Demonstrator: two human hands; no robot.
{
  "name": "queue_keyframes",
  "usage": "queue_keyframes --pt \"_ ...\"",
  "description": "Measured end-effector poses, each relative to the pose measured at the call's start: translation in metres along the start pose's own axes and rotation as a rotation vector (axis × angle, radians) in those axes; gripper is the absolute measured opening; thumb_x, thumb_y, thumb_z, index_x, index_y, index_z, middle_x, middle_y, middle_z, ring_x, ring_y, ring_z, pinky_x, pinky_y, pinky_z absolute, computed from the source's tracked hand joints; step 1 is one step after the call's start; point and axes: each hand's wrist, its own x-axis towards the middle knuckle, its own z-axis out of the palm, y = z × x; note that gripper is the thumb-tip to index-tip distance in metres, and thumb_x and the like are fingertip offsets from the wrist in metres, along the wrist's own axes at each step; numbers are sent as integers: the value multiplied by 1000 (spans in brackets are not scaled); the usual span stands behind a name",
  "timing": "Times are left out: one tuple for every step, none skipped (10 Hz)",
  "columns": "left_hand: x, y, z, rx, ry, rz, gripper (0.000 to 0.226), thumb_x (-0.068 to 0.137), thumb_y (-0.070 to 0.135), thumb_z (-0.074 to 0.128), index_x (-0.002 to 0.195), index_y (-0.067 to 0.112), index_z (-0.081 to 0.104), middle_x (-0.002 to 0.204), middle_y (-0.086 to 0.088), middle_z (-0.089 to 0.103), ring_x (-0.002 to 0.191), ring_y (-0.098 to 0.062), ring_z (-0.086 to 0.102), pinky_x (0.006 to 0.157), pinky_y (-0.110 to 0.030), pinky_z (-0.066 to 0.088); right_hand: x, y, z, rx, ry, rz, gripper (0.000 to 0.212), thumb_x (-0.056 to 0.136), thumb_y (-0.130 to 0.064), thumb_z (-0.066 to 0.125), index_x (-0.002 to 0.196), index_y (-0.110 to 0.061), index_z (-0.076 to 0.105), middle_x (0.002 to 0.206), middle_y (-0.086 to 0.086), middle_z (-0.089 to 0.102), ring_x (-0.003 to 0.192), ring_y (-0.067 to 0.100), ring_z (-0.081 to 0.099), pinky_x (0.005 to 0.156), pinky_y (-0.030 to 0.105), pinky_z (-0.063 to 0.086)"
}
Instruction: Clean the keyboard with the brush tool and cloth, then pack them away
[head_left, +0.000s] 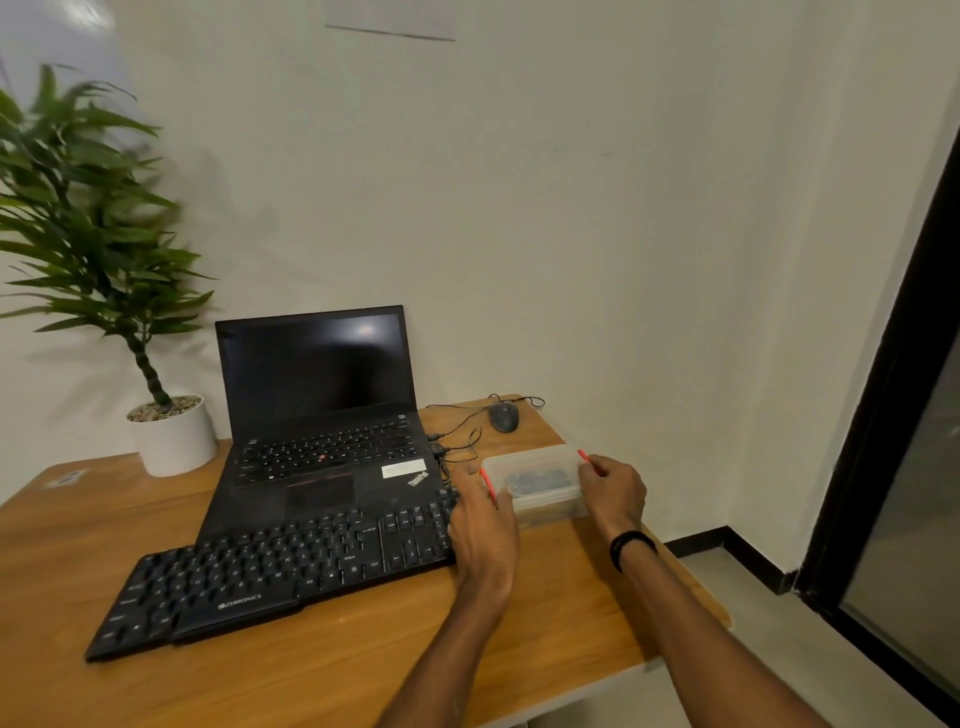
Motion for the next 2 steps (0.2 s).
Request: queue_keyframes --pt "-5 2 -18 -3 -70 28 53 101 23 62 139 31 26 108 -5 74 75 -20 75 52 -34 62 -8 -2 -2 -70 18 17 48 97 -38 60 132 -5 59 126 15 60 101 26 61 80 32 55" --pt "-2 15 -44 84 3 89 54 102 25 61 147 22 32 103 5 70 78 -16 72 61 -33 62 -21 -16 3 -161 36 -71 66 96 -52 53 148 -13 41 131 14 46 118 31 53 93 40 54"
